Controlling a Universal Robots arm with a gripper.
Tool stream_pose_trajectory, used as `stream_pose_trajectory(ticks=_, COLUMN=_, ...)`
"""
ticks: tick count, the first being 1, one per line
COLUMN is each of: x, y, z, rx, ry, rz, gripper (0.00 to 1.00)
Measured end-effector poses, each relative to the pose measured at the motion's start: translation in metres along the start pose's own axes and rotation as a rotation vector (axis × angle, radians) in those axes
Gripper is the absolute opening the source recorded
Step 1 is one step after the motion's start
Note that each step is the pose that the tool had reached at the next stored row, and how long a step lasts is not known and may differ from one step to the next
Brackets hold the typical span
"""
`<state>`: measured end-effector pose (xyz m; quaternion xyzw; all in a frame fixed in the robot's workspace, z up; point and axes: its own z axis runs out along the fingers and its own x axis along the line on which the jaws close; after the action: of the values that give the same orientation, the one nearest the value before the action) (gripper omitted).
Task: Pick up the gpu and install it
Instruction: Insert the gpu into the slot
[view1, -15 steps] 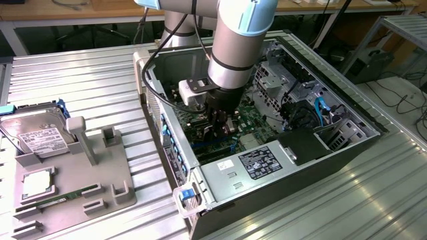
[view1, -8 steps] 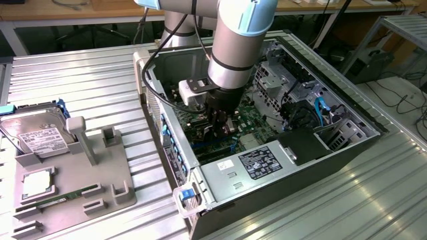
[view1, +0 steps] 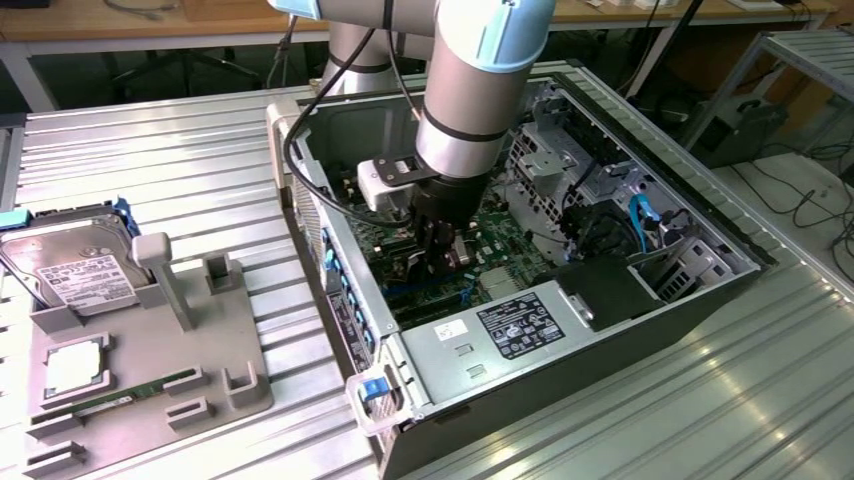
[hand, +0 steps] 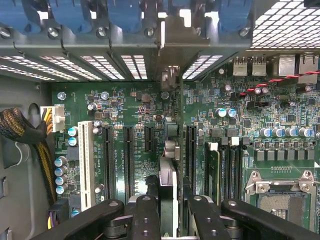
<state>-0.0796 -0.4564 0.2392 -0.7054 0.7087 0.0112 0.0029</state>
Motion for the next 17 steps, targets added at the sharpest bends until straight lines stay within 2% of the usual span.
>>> stream_pose_trajectory(ticks=4, x=0.0, y=0.0001, z=0.007, rx=-0.0007, ry=0.0015, rz=0.0, gripper=0.27)
stream_pose_trajectory(ticks=6, x=0.0, y=0.0, z=0.0107, rx=-0.0004, ry=0.0003, rz=0.0, gripper=0.27)
stream_pose_trajectory(ticks=16, x=0.0, y=0.0, z=0.0111, rx=-0.0001, ry=-0.0004, rz=0.0, gripper=0.27)
stream_pose_trajectory(ticks=17, x=-0.001, y=-0.0001, z=0.0127, rx=0.0015, ry=-0.0056, rz=0.0, gripper=0.27)
